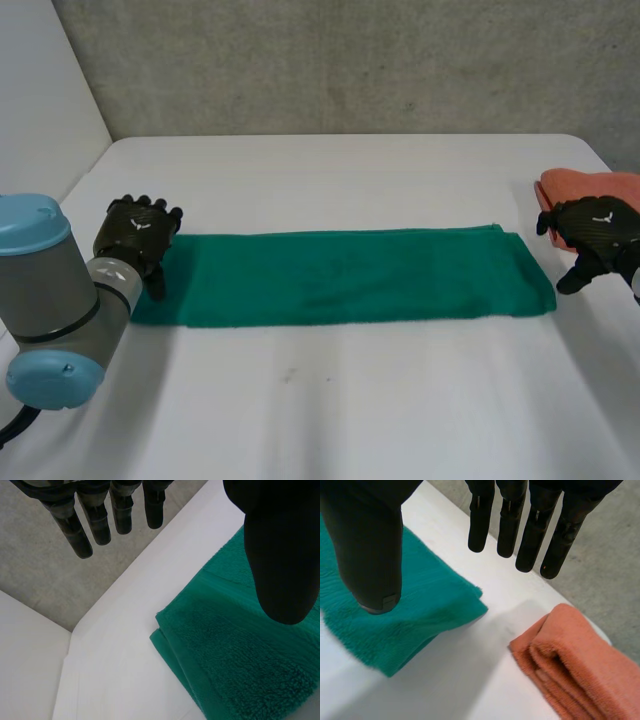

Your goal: Fold the laundry.

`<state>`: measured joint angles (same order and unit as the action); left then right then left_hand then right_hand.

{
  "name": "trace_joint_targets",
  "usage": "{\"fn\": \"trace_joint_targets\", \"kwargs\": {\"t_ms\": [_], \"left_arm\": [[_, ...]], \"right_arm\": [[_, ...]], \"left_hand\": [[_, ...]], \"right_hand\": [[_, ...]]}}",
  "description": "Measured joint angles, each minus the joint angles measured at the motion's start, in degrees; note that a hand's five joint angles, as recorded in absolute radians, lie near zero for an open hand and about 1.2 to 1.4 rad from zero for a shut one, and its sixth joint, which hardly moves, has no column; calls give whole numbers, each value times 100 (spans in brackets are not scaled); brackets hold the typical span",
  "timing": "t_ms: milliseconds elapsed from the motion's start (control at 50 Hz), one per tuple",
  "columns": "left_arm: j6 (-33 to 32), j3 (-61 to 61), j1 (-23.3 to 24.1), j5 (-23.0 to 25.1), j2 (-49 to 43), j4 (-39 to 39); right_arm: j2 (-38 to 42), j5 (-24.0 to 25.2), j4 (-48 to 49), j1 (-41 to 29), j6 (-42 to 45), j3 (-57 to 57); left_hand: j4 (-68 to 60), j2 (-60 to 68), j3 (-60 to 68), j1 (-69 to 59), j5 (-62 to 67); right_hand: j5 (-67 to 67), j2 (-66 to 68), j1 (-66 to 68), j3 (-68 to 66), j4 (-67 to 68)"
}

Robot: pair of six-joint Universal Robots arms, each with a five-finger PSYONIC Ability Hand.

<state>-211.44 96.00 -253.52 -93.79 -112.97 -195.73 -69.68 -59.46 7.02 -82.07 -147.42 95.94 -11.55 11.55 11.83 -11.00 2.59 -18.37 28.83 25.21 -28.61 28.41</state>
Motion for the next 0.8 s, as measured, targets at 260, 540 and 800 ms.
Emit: {"fn": "trace_joint_targets", "kwargs": {"t_ms": [260, 540, 800], "left_arm": [[111, 6, 2, 16, 0, 8], [134, 3, -2, 24, -6, 9], [132, -1, -5, 27, -10, 9]], "right_arm": [[911, 8, -8, -157, 61, -281], [1308, -3, 1, -200, 63, -496], [1496, -34, 5, -204, 79, -585]], "left_hand": [[0, 0, 0, 0, 0], [0, 0, 0, 0, 0], [0, 0, 0, 0, 0]], "right_hand": [[-175, 77, 20, -133, 150], [-476, 511, 378, -549, 569], [-2186, 2332, 1917, -2311, 2333]]}}
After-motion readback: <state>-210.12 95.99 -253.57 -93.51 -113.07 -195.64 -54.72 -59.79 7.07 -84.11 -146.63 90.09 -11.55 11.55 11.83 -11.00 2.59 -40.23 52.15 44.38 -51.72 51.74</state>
